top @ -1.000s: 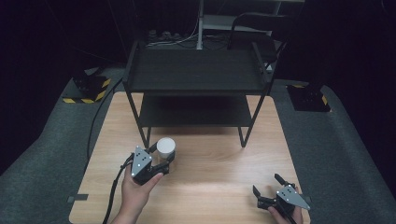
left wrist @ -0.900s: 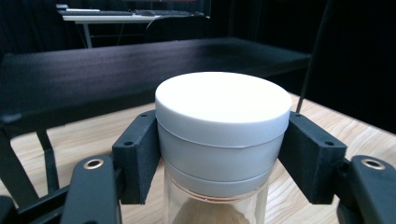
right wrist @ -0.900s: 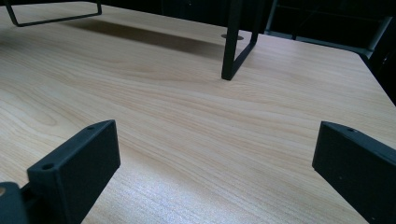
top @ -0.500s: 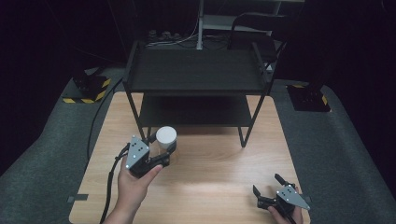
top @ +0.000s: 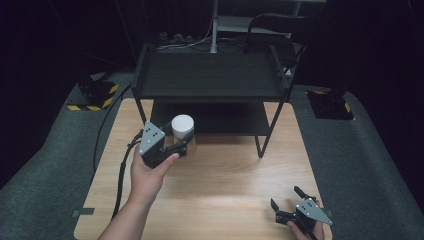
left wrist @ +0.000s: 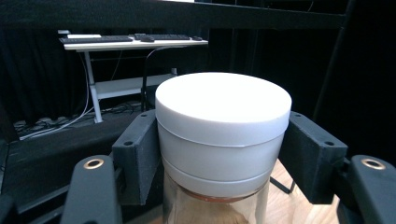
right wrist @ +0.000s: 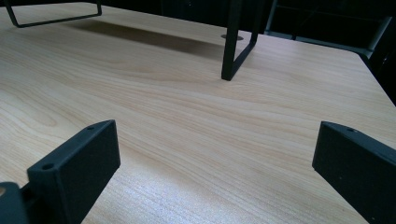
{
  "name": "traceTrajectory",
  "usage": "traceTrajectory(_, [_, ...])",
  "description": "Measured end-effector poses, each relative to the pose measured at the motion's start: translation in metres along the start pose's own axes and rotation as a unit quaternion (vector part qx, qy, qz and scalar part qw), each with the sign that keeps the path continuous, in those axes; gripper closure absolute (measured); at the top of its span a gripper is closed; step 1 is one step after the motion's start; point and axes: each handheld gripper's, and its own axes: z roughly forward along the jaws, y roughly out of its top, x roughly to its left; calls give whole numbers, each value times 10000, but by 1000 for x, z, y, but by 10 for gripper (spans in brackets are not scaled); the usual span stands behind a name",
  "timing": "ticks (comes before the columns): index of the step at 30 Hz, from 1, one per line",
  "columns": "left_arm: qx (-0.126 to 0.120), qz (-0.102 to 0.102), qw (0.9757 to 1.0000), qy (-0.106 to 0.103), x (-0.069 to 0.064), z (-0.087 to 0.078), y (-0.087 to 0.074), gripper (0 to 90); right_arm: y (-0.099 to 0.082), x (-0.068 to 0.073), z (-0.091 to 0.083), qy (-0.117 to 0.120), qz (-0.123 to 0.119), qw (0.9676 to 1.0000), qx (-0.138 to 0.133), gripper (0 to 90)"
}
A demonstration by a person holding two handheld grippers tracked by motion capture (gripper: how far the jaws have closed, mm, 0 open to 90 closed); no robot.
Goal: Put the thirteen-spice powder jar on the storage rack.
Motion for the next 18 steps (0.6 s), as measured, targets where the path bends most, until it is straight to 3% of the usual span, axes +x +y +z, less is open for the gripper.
traceTrajectory(18, [112, -54, 9995, 295, 10, 43, 18, 338, -1, -1, 0, 33, -8, 10000, -25, 5])
